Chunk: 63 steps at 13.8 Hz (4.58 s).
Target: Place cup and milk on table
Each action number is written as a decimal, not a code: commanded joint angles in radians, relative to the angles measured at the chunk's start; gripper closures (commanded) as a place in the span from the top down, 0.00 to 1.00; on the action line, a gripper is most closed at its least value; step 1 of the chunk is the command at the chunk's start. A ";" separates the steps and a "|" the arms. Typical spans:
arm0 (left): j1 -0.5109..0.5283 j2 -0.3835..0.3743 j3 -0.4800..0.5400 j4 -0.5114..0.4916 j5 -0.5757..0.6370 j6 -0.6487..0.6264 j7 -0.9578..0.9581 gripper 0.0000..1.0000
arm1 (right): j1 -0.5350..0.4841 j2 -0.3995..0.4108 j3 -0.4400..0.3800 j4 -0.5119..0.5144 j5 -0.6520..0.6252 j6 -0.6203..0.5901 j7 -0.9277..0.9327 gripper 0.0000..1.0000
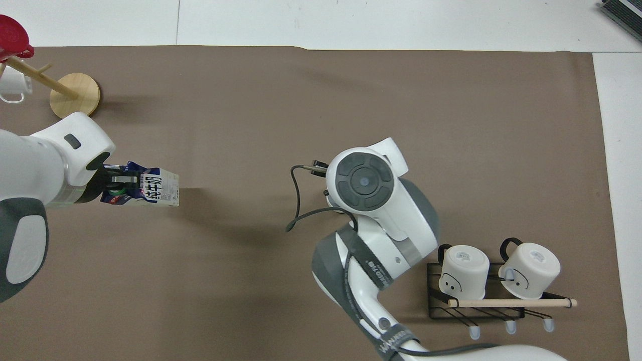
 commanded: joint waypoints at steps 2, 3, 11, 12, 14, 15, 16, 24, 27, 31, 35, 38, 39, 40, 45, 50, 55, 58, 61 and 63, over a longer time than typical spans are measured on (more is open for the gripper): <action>-0.097 0.018 0.011 0.051 0.001 -0.033 -0.104 0.41 | -0.085 -0.163 0.005 -0.026 0.058 -0.156 -0.220 1.00; -0.125 0.019 0.012 0.052 0.001 -0.025 -0.135 0.40 | -0.105 -0.189 0.003 -0.026 0.055 -0.201 -0.297 1.00; -0.347 0.122 0.009 0.098 0.030 0.029 -0.408 0.39 | -0.332 -0.357 0.002 -0.020 0.059 -0.388 -0.584 1.00; -0.356 0.133 0.009 0.098 0.032 0.050 -0.425 0.39 | -0.350 -0.358 0.000 -0.017 0.059 -0.398 -0.585 1.00; -0.402 0.171 0.011 0.098 0.059 0.085 -0.491 0.39 | -0.388 -0.380 0.000 -0.017 0.062 -0.408 -0.636 1.00; -0.416 0.188 0.008 0.097 0.103 0.105 -0.521 0.39 | -0.411 -0.385 0.000 -0.014 0.070 -0.431 -0.664 1.00; -0.436 0.202 0.009 0.094 0.116 0.116 -0.552 0.39 | -0.434 -0.386 -0.003 0.011 0.087 -0.456 -0.681 1.00; -0.449 0.226 0.005 0.080 0.104 0.161 -0.589 0.39 | -0.473 -0.391 -0.139 0.103 0.116 -0.594 -0.842 1.00; -0.450 0.232 0.005 0.078 0.087 0.171 -0.598 0.39 | -0.455 -0.371 -0.115 0.201 0.112 -0.685 -0.838 1.00; -0.456 0.243 0.005 0.071 0.087 0.171 -0.591 0.46 | -0.447 -0.340 -0.112 0.227 0.112 -0.675 -0.832 1.00; -0.456 0.243 0.006 0.083 0.090 0.156 -0.586 1.00 | -0.447 -0.336 -0.103 0.229 0.110 -0.672 -0.825 1.00; -0.438 0.194 0.017 0.100 0.088 0.104 -0.554 1.00 | -0.447 -0.335 -0.103 0.230 0.108 -0.671 -0.824 1.00; -0.417 0.179 0.019 0.112 0.088 0.075 -0.523 1.00 | -0.445 -0.335 -0.101 0.230 0.110 -0.671 -0.824 1.00; -0.380 0.165 0.017 0.127 0.088 0.041 -0.481 1.00 | -0.445 -0.335 -0.098 0.229 0.110 -0.671 -0.824 1.00; -0.256 0.085 0.022 0.210 0.087 -0.181 -0.274 1.00 | -0.587 -0.334 0.035 0.226 0.112 -0.675 -0.827 1.00; -0.111 -0.005 0.025 0.209 0.085 -0.290 -0.013 1.00 | -0.627 -0.334 0.088 0.226 0.108 -0.671 -0.825 1.00; -0.002 -0.041 0.028 0.210 0.035 -0.336 0.136 1.00 | -0.606 -0.338 0.062 0.221 0.107 -0.674 -0.824 1.00; 0.010 -0.039 0.040 0.261 0.035 -0.370 0.133 1.00 | -0.605 -0.349 0.057 0.207 0.105 -0.675 -0.822 1.00; 0.010 -0.032 0.042 0.273 0.027 -0.375 0.135 1.00 | -0.567 -0.348 0.042 0.216 0.095 -0.694 -0.818 1.00; 0.013 -0.024 0.042 0.296 -0.011 -0.384 0.127 1.00 | -0.542 -0.345 -0.004 0.215 0.105 -0.694 -0.815 1.00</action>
